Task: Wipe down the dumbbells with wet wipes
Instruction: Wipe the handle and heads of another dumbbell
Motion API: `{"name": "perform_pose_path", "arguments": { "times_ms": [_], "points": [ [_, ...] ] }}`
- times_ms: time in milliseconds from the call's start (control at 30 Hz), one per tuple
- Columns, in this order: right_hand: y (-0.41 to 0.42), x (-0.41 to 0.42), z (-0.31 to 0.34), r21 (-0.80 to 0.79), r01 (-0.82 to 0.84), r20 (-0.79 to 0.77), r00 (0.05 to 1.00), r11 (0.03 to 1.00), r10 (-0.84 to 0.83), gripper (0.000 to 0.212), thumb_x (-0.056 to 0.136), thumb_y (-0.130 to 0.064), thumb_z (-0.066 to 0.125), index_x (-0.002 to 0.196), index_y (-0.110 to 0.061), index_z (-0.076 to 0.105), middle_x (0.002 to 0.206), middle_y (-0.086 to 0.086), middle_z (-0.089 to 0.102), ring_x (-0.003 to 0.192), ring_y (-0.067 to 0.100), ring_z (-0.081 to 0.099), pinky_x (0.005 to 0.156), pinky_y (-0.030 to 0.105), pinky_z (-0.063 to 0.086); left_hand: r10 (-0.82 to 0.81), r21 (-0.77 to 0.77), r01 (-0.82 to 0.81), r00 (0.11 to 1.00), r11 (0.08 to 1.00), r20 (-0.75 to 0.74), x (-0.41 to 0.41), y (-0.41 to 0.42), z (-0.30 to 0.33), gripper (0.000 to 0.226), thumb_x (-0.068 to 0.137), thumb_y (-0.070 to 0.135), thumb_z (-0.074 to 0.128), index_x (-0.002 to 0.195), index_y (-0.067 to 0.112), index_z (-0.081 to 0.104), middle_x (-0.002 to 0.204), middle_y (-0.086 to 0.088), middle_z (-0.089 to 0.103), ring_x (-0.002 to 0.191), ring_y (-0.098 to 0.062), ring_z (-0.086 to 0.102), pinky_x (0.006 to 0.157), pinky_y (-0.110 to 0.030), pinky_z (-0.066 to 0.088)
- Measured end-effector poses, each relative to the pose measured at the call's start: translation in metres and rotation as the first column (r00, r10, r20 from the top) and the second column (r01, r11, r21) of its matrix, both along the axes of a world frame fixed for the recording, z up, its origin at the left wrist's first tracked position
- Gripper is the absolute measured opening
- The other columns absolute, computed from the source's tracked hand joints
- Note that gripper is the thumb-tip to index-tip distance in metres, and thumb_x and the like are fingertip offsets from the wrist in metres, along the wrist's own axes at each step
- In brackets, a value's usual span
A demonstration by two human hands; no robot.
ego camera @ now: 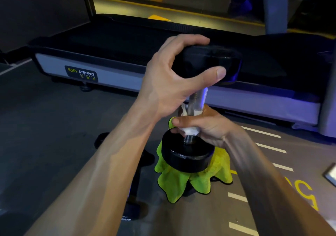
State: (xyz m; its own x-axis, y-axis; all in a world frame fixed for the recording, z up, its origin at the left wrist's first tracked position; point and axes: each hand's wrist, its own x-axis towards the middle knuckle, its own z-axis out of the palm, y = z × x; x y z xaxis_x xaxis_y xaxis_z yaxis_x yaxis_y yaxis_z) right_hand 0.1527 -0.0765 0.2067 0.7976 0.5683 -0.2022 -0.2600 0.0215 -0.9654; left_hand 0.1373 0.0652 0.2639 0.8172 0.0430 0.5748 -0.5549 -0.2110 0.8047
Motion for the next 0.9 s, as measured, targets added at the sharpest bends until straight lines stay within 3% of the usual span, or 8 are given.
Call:
{"name": "perform_pose_path", "arguments": {
  "times_ms": [133, 233, 333, 433, 500, 600, 733, 900],
  "points": [
    [0.02, -0.009, -0.006, -0.134, 0.382, 0.174, 0.918, 0.915, -0.357, 0.037, 0.07, -0.012, 0.08, 0.086, 0.012, 0.058, 0.073, 0.015, 0.056, 0.062, 0.023, 0.054, 0.07, 0.048, 0.057, 0.04, -0.026, -0.04, 0.999, 0.999, 0.004, 0.002, -0.001, 0.0, 0.051, 0.077, 0.041, 0.088, 0.121, 0.024, 0.069, 0.122, -0.004, 0.068, 0.112, -0.016, 0.069, 0.097, -0.043, 0.057],
    [0.031, -0.024, -0.003, -0.292, 0.608, 0.395, 0.779, 0.738, -0.486, 0.019, 0.08, -0.02, 0.075, 0.07, -0.013, 0.06, 0.058, -0.002, 0.066, 0.052, 0.014, 0.057, 0.058, 0.025, 0.046, 0.057, -0.015, -0.057, 0.998, 0.998, 0.015, 0.001, -0.001, -0.002, 0.052, 0.076, 0.044, 0.086, 0.121, 0.025, 0.069, 0.122, -0.003, 0.067, 0.112, -0.016, 0.068, 0.097, -0.045, 0.057],
    [0.037, -0.047, 0.011, -0.27, 0.609, 0.435, 0.768, 0.746, -0.47, 0.025, 0.082, -0.036, 0.074, 0.095, -0.02, 0.059, 0.071, -0.007, 0.07, 0.059, 0.009, 0.059, 0.055, 0.024, 0.043, 0.101, -0.016, -0.1, 0.995, 0.995, 0.025, 0.001, -0.001, -0.003, 0.052, 0.077, 0.045, 0.086, 0.122, 0.026, 0.069, 0.122, 0.002, 0.066, 0.113, -0.012, 0.067, 0.098, -0.038, 0.056],
    [0.03, -0.06, 0.023, -0.041, 0.542, 0.352, 0.794, 0.84, -0.495, 0.026, 0.092, -0.013, 0.059, 0.117, -0.02, 0.057, 0.074, -0.001, 0.062, 0.06, 0.014, 0.051, 0.054, 0.027, 0.041, 0.105, -0.007, -0.105, 0.994, 0.994, -0.003, 0.005, -0.001, -0.002, 0.051, 0.079, 0.045, 0.086, 0.123, 0.026, 0.069, 0.122, 0.003, 0.065, 0.112, -0.008, 0.066, 0.098, -0.034, 0.056],
    [0.022, -0.057, 0.019, -0.056, 0.532, 0.48, 0.756, 0.845, -0.445, 0.04, 0.098, -0.01, 0.055, 0.131, -0.033, 0.056, 0.086, -0.008, 0.071, 0.072, 0.01, 0.063, 0.066, 0.025, 0.05, 0.105, -0.006, -0.105, 0.994, 0.994, -0.013, 0.006, 0.001, -0.002, 0.051, 0.079, 0.045, 0.086, 0.123, 0.027, 0.068, 0.122, 0.003, 0.065, 0.112, -0.008, 0.066, 0.097, -0.033, 0.056],
    [0.019, -0.048, 0.004, -0.091, 0.593, 0.599, 0.675, 0.8, -0.431, 0.022, 0.102, -0.02, 0.06, 0.123, -0.028, 0.061, 0.099, -0.007, 0.075, 0.094, 0.008, 0.069, 0.082, 0.031, 0.054, 0.096, -0.007, -0.097, 0.995, 0.995, -0.009, 0.006, 0.001, -0.002, 0.052, 0.077, 0.047, 0.086, 0.123, 0.028, 0.068, 0.123, 0.004, 0.065, 0.113, -0.008, 0.066, 0.097, -0.032, 0.056],
    [0.02, -0.032, -0.006, -0.041, 0.613, 0.524, 0.686, 0.789, -0.506, 0.02, 0.105, -0.034, 0.051, 0.106, -0.02, 0.066, 0.091, 0.008, 0.074, 0.081, 0.017, 0.067, 0.076, 0.031, 0.051, 0.091, -0.019, -0.091, 0.996, 0.996, -0.012, 0.007, 0.0, -0.001, 0.052, 0.076, 0.046, 0.086, 0.122, 0.027, 0.069, 0.122, 0.003, 0.066, 0.112, -0.009, 0.066, 0.097, -0.03, 0.055],
    [0.023, -0.007, 0.007, 0.253, 0.486, 0.056, 0.856, 0.836, -0.514, 0.049, 0.101, -0.041, 0.044, 0.067, -0.021, 0.074, 0.067, 0.007, 0.064, 0.066, 0.025, 0.057, 0.067, 0.043, 0.043, 0.066, -0.035, -0.067, 0.998, 0.997, -0.01, 0.008, 0.0, -0.002, 0.053, 0.076, 0.043, 0.086, 0.122, 0.024, 0.069, 0.122, -0.003, 0.067, 0.111, -0.013, 0.068, 0.096, -0.033, 0.056]
  ]
}}
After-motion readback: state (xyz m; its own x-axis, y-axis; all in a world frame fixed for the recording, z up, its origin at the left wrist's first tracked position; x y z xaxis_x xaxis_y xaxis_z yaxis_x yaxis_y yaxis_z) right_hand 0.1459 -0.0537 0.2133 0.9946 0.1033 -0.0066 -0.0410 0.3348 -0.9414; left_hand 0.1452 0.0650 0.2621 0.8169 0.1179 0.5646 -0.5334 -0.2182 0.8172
